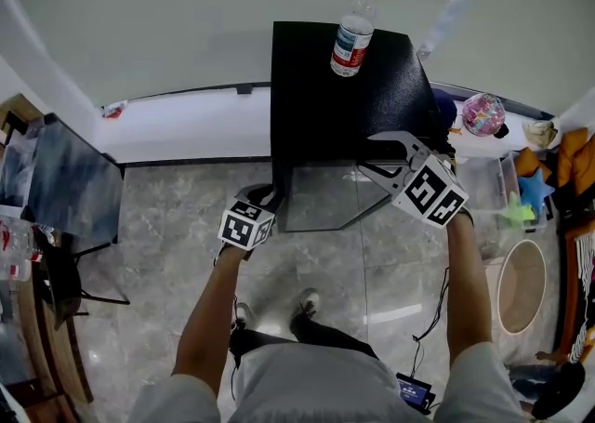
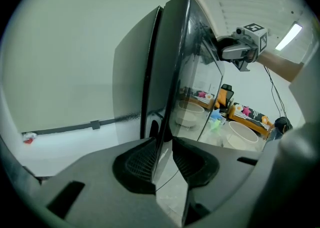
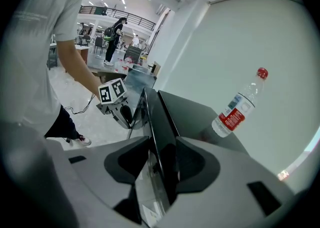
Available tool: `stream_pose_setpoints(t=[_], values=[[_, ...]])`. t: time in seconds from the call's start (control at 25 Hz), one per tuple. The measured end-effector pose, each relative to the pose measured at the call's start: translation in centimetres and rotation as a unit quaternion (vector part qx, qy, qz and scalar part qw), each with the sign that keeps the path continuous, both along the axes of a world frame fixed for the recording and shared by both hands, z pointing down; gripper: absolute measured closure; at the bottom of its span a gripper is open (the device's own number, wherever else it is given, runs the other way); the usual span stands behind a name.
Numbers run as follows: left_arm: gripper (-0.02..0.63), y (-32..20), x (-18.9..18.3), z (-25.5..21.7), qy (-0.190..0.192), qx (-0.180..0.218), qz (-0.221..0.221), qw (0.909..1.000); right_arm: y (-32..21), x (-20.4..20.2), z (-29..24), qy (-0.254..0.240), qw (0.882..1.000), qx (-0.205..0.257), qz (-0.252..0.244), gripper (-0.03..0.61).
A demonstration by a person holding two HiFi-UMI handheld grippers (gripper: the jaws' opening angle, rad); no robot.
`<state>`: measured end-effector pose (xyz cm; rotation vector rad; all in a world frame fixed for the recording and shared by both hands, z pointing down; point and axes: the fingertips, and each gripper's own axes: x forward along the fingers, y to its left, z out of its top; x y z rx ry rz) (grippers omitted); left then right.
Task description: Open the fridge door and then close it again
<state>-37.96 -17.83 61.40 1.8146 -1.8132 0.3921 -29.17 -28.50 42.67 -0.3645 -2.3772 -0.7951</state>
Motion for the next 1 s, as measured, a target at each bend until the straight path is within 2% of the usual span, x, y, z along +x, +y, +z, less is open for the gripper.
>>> stream_pose_setpoints(t=[0.2, 0.48, 1.0], values=[[0.52, 0.19, -0.05, -0.13, 0.028, 0.004, -0.005, 0.9996, 0.33, 0.12, -0.15, -0.008, 1.0, 0.01, -0.002, 0.425], [0.52, 0.44, 0.02, -0.13, 0.033, 0.011, -0.025, 0.9991, 0.5, 0.31, 0.1, -0.009, 1.0, 0.01, -0.001, 0.436], [0.522, 0.57, -0.07, -0.21, 0.041, 0.003, -0.027, 0.9988, 0.78, 0.37, 0.09, -0.013, 1.0, 0.01, 0.002, 0.443]])
